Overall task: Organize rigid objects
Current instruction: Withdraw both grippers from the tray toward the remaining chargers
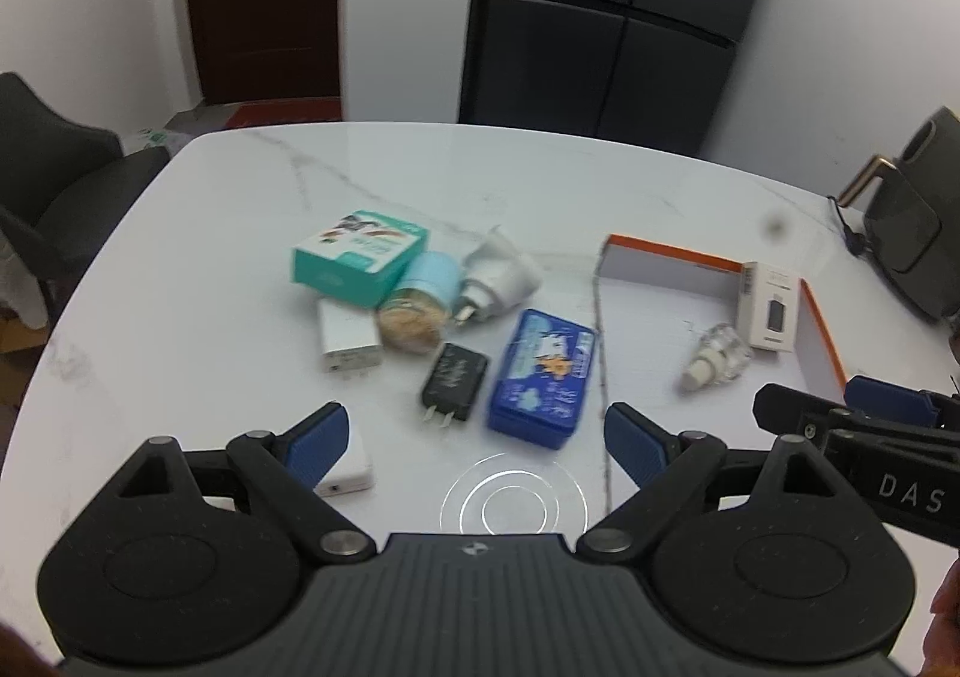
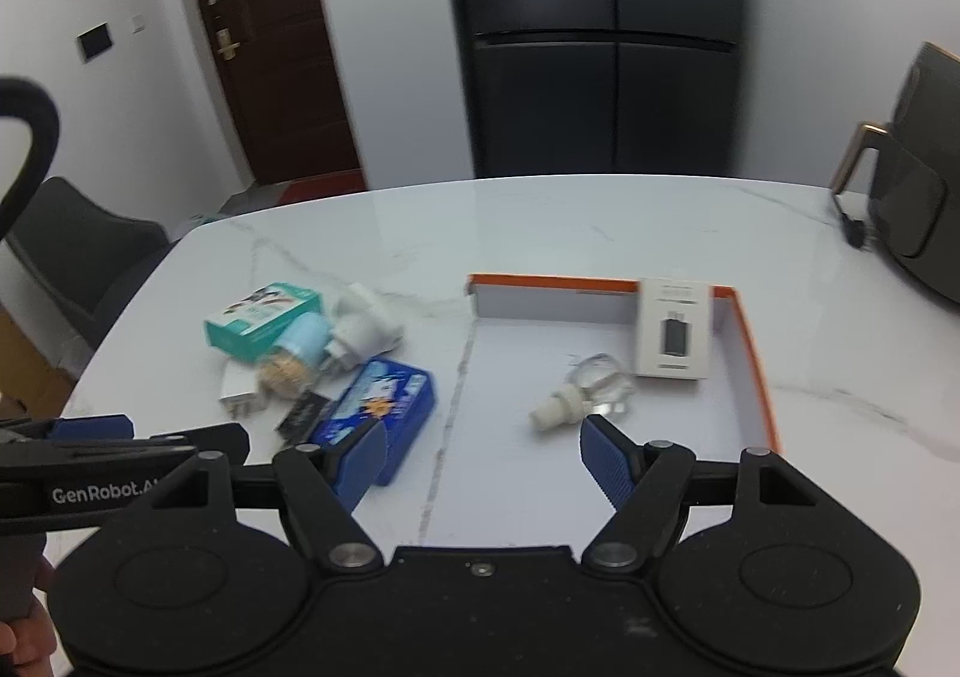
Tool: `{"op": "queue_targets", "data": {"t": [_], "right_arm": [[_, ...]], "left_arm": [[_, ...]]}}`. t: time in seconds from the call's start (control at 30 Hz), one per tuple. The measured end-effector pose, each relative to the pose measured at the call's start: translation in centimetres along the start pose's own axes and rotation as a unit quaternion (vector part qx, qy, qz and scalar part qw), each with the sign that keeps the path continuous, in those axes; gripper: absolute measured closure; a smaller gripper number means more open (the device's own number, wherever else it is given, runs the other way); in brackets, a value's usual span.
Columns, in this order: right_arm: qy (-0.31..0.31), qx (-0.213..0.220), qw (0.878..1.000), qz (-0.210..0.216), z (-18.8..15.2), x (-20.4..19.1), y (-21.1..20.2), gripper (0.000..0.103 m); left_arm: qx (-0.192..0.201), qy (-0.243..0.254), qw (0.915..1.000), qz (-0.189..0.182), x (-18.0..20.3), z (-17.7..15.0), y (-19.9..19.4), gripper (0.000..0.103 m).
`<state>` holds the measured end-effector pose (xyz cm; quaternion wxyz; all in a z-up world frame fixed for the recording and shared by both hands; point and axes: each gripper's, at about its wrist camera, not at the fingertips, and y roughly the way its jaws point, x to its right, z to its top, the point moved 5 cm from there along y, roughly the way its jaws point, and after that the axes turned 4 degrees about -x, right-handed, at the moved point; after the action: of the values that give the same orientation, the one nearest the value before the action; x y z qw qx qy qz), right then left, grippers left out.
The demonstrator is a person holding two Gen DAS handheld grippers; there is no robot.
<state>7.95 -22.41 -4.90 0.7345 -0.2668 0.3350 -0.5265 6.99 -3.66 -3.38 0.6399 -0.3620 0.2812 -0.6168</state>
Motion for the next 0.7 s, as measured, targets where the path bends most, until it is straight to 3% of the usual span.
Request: {"op": "queue_targets", "data": {"t": [0.7], "right_arm": [[-0.055, -0.019, 0.997, 0.05, -0.6, -7.4, 1.5, 0.017]], "left_arm": [[0.003, -0.059, 0.9975, 0.038, -7.0, -1.9, -1.8, 0.008]]}}
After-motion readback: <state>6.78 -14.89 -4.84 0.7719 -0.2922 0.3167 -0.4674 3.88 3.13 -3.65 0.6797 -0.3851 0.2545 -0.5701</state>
